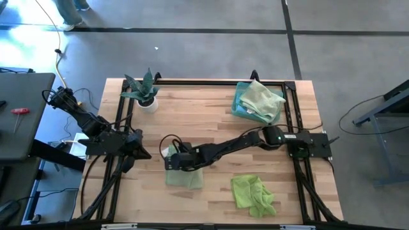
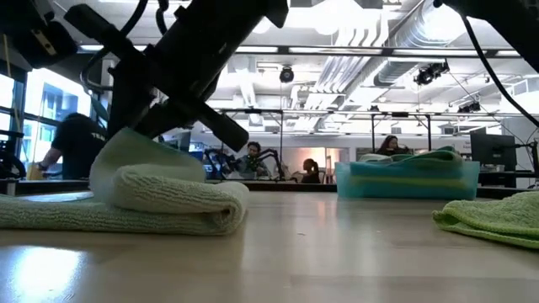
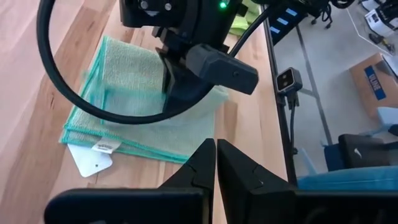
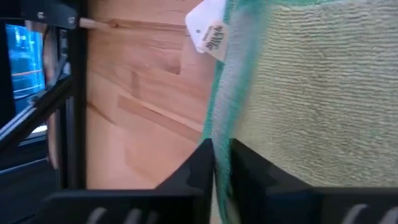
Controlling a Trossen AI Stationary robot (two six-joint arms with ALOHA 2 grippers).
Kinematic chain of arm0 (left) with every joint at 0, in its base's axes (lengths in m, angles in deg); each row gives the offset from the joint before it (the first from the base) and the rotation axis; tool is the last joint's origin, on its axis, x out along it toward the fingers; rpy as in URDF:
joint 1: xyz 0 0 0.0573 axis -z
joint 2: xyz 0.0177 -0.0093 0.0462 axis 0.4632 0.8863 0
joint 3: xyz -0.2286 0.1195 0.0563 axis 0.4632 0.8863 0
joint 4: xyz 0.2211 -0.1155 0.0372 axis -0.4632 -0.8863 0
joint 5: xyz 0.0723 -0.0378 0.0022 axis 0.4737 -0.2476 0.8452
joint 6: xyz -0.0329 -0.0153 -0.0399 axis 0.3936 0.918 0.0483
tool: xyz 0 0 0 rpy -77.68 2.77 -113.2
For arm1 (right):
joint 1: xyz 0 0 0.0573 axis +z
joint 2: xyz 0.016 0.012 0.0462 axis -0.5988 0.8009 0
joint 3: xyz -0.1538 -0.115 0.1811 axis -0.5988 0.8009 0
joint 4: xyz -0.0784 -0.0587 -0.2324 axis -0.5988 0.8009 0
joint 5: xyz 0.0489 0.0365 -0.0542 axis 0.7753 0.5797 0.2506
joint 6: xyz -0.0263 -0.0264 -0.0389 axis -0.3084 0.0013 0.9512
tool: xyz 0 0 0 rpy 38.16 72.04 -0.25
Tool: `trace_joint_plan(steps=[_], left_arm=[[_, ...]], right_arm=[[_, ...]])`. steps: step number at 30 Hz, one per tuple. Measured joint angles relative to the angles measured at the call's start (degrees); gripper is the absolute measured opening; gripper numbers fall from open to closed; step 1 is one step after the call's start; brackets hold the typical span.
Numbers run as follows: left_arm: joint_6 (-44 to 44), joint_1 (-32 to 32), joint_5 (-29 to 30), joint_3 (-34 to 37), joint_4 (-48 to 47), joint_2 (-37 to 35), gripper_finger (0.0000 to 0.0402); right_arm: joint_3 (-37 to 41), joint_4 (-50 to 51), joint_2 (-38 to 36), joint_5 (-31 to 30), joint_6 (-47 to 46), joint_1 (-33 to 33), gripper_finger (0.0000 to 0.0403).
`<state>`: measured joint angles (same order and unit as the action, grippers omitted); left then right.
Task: Fold microfiber towels
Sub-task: Fold the green microfiber cloth
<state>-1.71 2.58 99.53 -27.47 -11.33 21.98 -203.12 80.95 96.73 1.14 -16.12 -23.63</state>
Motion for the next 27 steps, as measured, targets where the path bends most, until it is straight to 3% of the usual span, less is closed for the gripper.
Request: trace_joint_plan(steps=[8, 12, 17, 22, 27], left_arm=[[-0.48, 0.00, -0.02, 0.00, -0.04, 0.00, 0.0007], [-0.46, 0.00, -0.63, 0.00, -0.12, 0.02, 0.0007], [-0.46, 0.00, -0.63, 0.00, -0.80, 0.03, 0.0007], [-0.46, 0.00, -0.84, 0.00, -0.90, 0.04, 0.0007], [-0.46, 0.00, -0.90, 0.00, -0.96, 0.01, 0.0007]], right_arm=[[0.02, -1.57, -0.07, 3.91, 1.91, -0.54, 0.0153], [0.07, -0.39, -0.56, 4.24, 4.47, -0.63, 0.0184], [0.07, 7.39, -4.30, 1.23, 9.36, -0.58, 0.0181], [0.10, 22.81, -5.62, 2.59, 6.05, -0.35, 0.0159], [0.19, 20.64, -4.08, 2.01, 5.47, 1.91, 0.0138]])
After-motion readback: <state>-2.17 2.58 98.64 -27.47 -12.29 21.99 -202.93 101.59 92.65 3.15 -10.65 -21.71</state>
